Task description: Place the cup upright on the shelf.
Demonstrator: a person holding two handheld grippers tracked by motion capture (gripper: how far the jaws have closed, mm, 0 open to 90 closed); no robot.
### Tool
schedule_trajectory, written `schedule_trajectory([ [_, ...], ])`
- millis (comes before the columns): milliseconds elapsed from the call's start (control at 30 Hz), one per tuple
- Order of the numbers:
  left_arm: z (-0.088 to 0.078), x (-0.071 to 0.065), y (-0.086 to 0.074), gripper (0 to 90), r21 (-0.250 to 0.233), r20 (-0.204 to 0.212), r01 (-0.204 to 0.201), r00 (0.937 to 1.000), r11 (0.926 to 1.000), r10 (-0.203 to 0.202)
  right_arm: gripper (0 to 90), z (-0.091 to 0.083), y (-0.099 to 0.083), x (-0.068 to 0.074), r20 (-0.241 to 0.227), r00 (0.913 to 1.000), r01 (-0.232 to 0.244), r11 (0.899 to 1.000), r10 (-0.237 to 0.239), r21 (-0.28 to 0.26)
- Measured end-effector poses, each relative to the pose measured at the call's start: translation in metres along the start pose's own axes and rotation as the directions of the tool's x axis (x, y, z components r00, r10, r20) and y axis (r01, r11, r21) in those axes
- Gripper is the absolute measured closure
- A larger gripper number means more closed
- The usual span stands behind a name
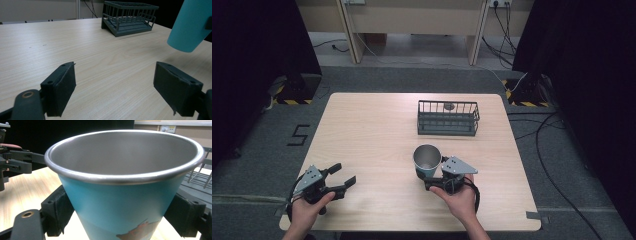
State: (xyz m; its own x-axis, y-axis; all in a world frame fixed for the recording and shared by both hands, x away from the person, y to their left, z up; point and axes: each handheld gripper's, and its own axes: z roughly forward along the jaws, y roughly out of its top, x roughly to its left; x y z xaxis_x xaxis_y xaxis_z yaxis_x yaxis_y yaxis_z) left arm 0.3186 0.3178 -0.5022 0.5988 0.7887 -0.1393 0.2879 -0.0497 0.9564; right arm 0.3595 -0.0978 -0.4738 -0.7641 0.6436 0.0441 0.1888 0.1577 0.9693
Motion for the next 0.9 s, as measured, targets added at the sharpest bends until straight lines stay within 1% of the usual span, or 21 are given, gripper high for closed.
schedule_trajectory([
  [433,0.0,0.0,0.0,17.4,-0.002,-0.001,0.002,1.0,1.0,-0.002,18.0,-0.004,0.008,-0.009,0.033,0.9994,-0.004,1.0,0.005,-0.021],
  [533,0.0,0.0,0.0,17.5,-0.001,-0.001,0.001,1.0,1.0,-0.001,18.0,-0.005,0.01,-0.012,0.048,0.9988,-0.006,1.0,0.008,-0.027],
  [900,0.0,0.0,0.0,17.4,-0.002,-0.002,0.004,1.0,1.0,-0.004,18.1,-0.008,0.015,-0.021,0.078,0.9968,-0.012,0.999,0.015,-0.039],
])
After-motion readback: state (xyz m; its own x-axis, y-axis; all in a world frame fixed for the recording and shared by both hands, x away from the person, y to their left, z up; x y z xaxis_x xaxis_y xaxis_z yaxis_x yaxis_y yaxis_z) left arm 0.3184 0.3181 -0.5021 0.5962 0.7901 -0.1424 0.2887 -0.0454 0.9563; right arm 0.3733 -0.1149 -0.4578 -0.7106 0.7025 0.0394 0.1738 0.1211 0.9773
